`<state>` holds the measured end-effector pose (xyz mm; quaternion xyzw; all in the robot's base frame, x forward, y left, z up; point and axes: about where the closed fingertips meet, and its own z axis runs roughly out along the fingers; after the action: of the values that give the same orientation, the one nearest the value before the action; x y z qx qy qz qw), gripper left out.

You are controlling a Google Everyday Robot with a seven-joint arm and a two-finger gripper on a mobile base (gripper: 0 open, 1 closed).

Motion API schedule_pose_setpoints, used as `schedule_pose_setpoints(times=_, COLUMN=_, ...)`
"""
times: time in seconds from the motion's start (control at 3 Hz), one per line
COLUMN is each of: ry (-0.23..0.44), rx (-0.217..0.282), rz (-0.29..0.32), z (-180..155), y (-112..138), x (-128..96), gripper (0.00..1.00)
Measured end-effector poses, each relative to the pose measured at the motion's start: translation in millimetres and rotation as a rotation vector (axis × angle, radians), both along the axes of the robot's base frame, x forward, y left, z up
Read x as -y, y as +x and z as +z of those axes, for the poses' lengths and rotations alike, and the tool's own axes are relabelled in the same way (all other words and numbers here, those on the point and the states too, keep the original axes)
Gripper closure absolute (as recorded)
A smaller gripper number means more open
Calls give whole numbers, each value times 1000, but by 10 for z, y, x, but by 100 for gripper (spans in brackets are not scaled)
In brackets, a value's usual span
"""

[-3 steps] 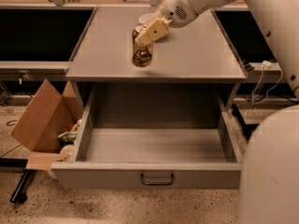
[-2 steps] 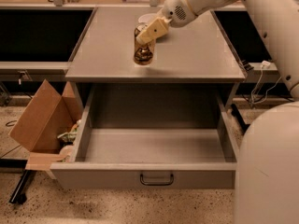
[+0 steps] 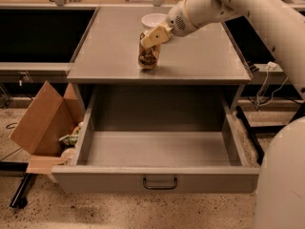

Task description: Pick orange can from top drawer and place on counter

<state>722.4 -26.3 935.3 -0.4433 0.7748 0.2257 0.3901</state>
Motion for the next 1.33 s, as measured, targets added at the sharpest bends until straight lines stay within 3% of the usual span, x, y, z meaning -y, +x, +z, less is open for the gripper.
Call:
schedule_pose_setpoints(times=0.67, ry=3, rx=-39, rz=-55, z=-208, y=108, x=-42, gripper=98)
schedule_pose_setpoints(times=1.33, ry=3, rx=-40, rz=-56, z=-212, y=110, x=-44, gripper=50)
